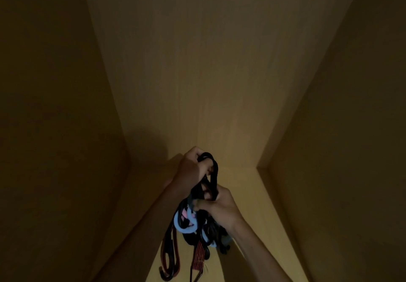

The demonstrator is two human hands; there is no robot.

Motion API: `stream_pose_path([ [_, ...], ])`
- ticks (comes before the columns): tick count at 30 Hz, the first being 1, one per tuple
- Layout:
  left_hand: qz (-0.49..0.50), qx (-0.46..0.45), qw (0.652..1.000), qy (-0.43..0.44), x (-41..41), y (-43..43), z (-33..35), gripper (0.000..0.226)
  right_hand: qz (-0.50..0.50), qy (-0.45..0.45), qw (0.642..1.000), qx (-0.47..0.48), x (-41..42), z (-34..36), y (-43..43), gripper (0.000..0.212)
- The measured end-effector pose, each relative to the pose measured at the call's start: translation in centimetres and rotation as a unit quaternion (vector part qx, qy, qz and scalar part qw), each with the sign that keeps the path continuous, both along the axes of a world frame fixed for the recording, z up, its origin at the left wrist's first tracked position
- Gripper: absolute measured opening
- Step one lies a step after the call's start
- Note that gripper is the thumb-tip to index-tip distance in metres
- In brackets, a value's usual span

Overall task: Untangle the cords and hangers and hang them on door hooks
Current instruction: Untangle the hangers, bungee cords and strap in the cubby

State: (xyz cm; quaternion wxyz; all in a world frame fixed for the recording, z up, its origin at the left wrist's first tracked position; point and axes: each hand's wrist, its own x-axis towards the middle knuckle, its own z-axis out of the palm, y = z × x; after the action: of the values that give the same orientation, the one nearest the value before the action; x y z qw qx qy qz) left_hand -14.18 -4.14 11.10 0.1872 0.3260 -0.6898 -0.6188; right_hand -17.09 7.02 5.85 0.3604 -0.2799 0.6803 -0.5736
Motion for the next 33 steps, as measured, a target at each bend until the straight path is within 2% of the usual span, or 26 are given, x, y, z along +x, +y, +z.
stream_pose_path([
  [3,-0.006,0.002,1.0,-0.002,0.1,-0.5,-0.1,0.017,-0.03,0.062,0.996,0.061,-0.4,-0.2,0.4,0.019],
  [7,0.002,0.009,1.0,-0.016,0.3,-1.7,-0.4,0.012,-0.011,0.004,1.0,0.004,-1.1,-0.1,1.8,0.021],
  [9,-0.003,-0.011,0.999,-0.039,0.4,-2.0,-0.7,0.014,-0.005,0.014,1.0,-0.01,-1.2,-0.1,2.6,0.015],
  [11,-0.018,-0.032,0.996,-0.079,0.1,-2.0,-1.1,0.015,-0.001,0.062,0.998,0.013,-1.4,-0.3,3.7,0.012],
  [15,-0.056,0.063,0.985,-0.151,-1.0,-0.7,-2.5,0.023,-0.02,0.177,0.98,0.085,-1.7,-0.3,5.9,0.026],
  [17,-0.138,0.122,0.974,-0.129,-0.8,0.1,-2.9,0.012,-0.079,0.233,0.961,0.128,-2.4,-0.6,7.0,0.026],
  [19,-0.196,0.141,0.964,-0.109,-0.4,0.8,-3.0,0.029,-0.139,0.27,0.932,0.2,-3.5,-1.3,8.3,0.026],
  [22,-0.169,0.104,0.972,-0.125,-0.7,1.1,-3.6,0.04,-0.203,0.282,0.875,0.337,-5.2,-2.8,10.6,0.025],
  [24,-0.137,0.042,0.977,-0.161,-0.7,0.6,-4.4,0.033,-0.196,0.273,0.846,0.413,-5.8,-3.8,12.1,0.018],
  [26,-0.119,-0.021,0.974,-0.192,-0.2,-0.2,-5.5,0.019,-0.179,0.28,0.817,0.471,-6.1,-5.2,13.3,0.024],
  [31,-0.121,-0.136,0.95,-0.255,1.3,-1.7,-7.1,0.009,-0.147,0.302,0.792,0.51,-5.8,-8.4,14.5,0.039],
  [33,-0.106,-0.138,0.947,-0.269,2.1,-2.1,-7.4,0.01,-0.127,0.328,0.777,0.523,-5.5,-9.1,14.5,0.05],
])
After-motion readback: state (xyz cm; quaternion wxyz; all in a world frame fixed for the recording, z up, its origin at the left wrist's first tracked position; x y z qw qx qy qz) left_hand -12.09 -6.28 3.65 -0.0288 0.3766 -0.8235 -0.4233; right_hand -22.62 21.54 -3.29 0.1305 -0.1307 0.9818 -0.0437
